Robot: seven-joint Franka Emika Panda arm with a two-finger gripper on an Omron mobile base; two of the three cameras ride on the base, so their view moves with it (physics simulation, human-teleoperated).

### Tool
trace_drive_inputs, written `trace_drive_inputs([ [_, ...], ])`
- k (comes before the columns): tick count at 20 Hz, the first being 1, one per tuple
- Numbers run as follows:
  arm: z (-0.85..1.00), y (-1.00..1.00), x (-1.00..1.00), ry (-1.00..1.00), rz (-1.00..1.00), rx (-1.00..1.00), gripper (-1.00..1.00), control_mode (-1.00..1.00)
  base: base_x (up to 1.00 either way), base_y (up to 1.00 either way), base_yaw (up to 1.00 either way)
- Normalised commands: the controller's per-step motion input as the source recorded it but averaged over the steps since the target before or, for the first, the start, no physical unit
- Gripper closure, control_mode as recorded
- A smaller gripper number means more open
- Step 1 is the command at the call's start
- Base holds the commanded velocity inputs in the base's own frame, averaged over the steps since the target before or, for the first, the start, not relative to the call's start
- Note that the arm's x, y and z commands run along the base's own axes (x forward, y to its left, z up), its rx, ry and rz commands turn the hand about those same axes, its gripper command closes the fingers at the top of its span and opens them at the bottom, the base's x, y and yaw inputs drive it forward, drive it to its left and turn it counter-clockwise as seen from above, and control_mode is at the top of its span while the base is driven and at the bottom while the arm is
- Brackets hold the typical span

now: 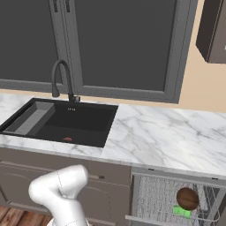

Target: Pick up the cup and bowl from the counter, place them in the dishwasher, and close the dishwasher door.

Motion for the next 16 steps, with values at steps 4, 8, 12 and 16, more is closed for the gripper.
trace_drive_inputs([
  [4,-0.76,0.00,0.49,-0.39,0.00,-0.30,-1.00,-1.00,0.00,0.00,0.00],
  [8,-0.76,0.00,0.51,-0.39,0.00,-0.30,-1.00,-1.00,0.00,0.00,0.00],
  [12,-0.80,0.00,0.51,-0.39,0.00,-0.31,-1.00,-1.00,0.00,0.00,0.00],
  [16,-0.79,0.00,0.56,-0.40,0.00,-0.34,-1.00,-1.00,0.00,0.00,0.00],
])
